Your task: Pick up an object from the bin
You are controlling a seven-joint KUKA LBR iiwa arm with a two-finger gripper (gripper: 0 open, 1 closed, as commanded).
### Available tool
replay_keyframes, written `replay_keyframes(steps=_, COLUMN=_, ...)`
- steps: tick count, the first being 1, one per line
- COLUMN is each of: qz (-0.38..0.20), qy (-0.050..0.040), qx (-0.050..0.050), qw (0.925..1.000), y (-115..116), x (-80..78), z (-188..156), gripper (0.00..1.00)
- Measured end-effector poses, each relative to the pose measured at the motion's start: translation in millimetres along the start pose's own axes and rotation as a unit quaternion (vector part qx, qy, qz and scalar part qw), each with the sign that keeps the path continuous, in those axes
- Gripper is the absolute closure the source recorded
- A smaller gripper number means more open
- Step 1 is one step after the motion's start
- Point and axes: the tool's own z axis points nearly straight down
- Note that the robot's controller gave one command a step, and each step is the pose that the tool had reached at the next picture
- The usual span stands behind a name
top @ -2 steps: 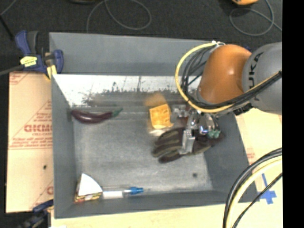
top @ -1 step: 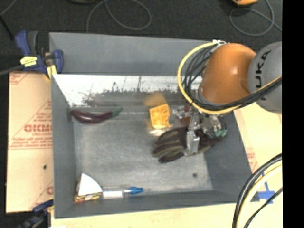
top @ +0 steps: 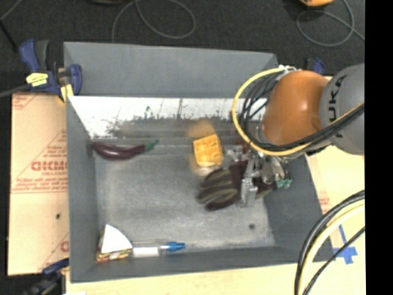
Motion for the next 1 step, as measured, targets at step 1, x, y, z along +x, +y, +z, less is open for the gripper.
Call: replay_keyframes(steps=1, qz=-0.004, qy=0.0029, qx=0.0, qw=1.0, y=1.9, x=-0.4, z=12.6, gripper=0.0)
